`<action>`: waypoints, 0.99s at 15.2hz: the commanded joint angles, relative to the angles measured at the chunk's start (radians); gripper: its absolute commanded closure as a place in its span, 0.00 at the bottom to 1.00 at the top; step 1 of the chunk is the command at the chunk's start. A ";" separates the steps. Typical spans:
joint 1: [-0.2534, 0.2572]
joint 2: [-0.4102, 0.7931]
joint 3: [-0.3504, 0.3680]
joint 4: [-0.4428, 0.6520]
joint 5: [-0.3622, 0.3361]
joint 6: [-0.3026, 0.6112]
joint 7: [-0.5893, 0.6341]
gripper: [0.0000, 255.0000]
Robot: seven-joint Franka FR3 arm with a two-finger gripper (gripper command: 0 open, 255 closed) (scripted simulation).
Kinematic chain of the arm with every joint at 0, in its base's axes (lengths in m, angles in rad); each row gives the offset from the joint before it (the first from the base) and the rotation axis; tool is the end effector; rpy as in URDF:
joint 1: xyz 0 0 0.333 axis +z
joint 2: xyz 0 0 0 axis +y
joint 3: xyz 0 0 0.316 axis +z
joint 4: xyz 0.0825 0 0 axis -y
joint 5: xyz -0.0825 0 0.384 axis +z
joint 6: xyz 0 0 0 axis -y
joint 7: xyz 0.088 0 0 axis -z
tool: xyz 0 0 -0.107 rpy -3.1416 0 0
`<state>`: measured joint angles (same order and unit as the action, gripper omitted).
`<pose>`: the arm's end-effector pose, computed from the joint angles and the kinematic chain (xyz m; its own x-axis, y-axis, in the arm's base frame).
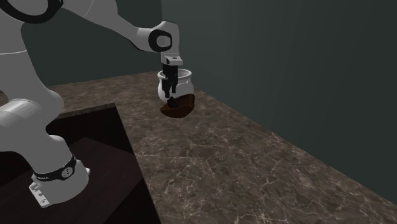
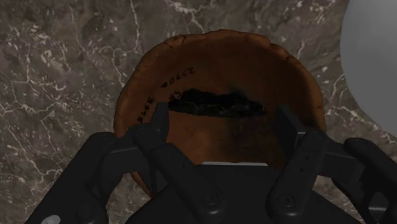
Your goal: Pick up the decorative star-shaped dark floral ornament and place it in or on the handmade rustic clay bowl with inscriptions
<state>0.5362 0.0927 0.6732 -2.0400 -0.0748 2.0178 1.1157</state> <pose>0.2048 0.5152 0.3998 0.9912 0.1279 -0.0354 0.1305 -0.9876 0.0869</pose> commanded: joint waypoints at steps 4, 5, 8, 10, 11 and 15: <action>0.000 0.000 0.000 0.000 0.000 0.000 0.000 0.00; -0.001 -0.011 0.001 0.024 0.009 -0.032 -0.006 0.00; -0.003 -0.034 0.002 0.097 0.026 -0.123 -0.018 0.00; -0.003 -0.034 0.002 0.097 0.026 -0.123 -0.019 0.00; -0.003 -0.034 0.002 0.097 0.026 -0.123 -0.018 0.00; -0.003 -0.034 0.002 0.097 0.026 -0.123 -0.018 0.00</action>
<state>0.5329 0.0587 0.6755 -1.9429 -0.0490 1.8949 1.0972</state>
